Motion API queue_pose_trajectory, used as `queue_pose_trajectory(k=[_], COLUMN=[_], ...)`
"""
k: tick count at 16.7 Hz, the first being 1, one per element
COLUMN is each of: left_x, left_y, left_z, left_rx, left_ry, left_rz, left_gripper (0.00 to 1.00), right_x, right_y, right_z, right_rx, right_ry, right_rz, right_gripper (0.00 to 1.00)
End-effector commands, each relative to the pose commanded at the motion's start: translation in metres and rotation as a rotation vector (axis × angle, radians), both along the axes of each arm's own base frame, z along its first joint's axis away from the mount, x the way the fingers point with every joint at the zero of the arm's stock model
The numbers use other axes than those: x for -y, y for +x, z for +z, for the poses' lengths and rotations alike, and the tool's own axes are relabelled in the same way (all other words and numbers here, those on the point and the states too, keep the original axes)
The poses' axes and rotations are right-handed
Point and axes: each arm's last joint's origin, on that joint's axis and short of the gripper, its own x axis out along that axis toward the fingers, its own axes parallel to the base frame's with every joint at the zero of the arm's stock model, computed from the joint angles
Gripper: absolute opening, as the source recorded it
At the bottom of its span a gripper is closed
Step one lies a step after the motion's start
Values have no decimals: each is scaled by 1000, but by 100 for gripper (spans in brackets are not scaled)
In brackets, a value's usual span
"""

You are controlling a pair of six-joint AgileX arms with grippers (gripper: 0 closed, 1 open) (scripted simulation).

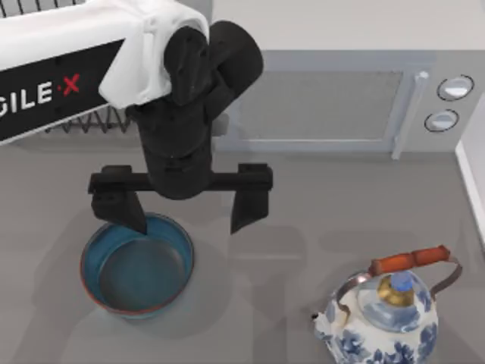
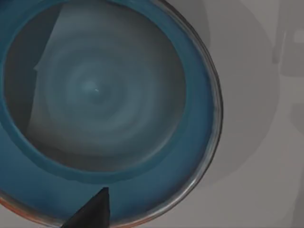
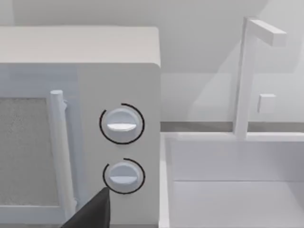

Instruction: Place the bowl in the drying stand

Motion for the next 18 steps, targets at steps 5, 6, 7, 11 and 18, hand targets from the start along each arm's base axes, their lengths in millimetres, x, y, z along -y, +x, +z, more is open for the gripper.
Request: queue_pose_trajectory(k=[5,6,7,11,18], left_x=[3,3,3,1,1], left_y=[3,3,2,-1,-1], left_z=[-54,-66,-77,-95,-95], left_rx=[9,11,10,1,1], left_ry=[-7,-9,-7,-1,-1], left_rz=[-1,-1,-1,-1,-1], left_gripper=[100,100,100,100,62], right_x=[0,0,0,0,0], right_y=[0,0,0,0,0], right_z=[0,0,0,0,0], right_rx=[0,0,0,0,0], right_ry=[0,0,0,0,0], right_rz=[0,0,0,0,0], right_gripper=[100,100,100,100,100])
